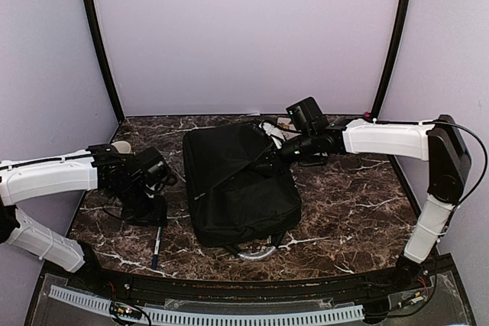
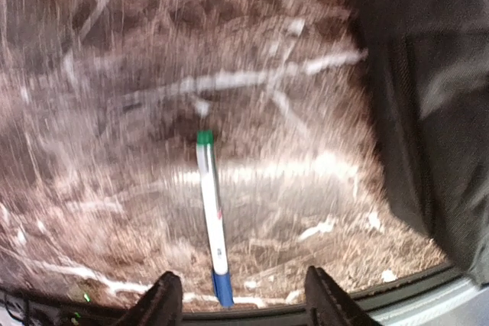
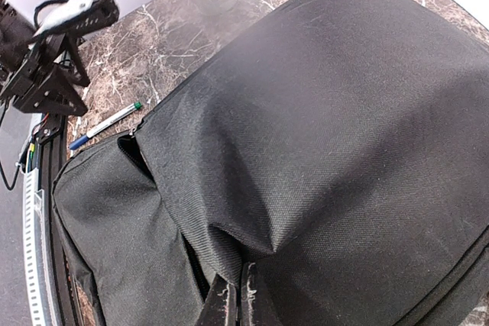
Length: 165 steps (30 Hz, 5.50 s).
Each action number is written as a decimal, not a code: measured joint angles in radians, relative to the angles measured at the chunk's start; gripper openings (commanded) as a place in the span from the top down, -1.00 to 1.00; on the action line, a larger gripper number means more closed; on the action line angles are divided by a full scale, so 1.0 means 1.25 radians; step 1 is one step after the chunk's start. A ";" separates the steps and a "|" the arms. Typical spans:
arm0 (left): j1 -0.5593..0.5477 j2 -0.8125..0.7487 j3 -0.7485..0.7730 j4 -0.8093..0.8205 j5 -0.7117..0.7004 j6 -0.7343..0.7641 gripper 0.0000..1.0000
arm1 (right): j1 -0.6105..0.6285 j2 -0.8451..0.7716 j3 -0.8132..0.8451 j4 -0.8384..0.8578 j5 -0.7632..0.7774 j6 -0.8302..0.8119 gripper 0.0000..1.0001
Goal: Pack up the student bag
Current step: Pick up the pen at the center of the board, then place the pen in the second largest pocket of the bag, then adjust the pen in the second largest pocket of the bag.
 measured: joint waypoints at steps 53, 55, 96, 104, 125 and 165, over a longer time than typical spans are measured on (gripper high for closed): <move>-0.157 0.138 -0.139 0.095 -0.007 -0.137 0.74 | 0.000 0.008 0.000 -0.012 -0.021 -0.005 1.00; -0.153 0.139 -0.138 0.100 -0.002 -0.130 0.82 | 0.000 0.008 0.000 -0.012 -0.021 -0.005 1.00; -0.177 0.407 0.418 0.245 0.042 -0.073 0.91 | -0.002 0.008 0.000 -0.012 -0.036 -0.010 1.00; -0.116 0.453 0.416 0.325 0.059 -0.072 0.78 | -0.002 0.008 0.000 -0.016 -0.034 -0.011 1.00; -0.207 0.299 0.259 0.340 0.039 -0.058 0.45 | 0.000 0.008 0.000 -0.022 -0.029 -0.021 1.00; -0.103 0.283 0.249 0.520 0.031 0.016 1.00 | 0.000 0.008 0.002 -0.026 -0.013 -0.029 1.00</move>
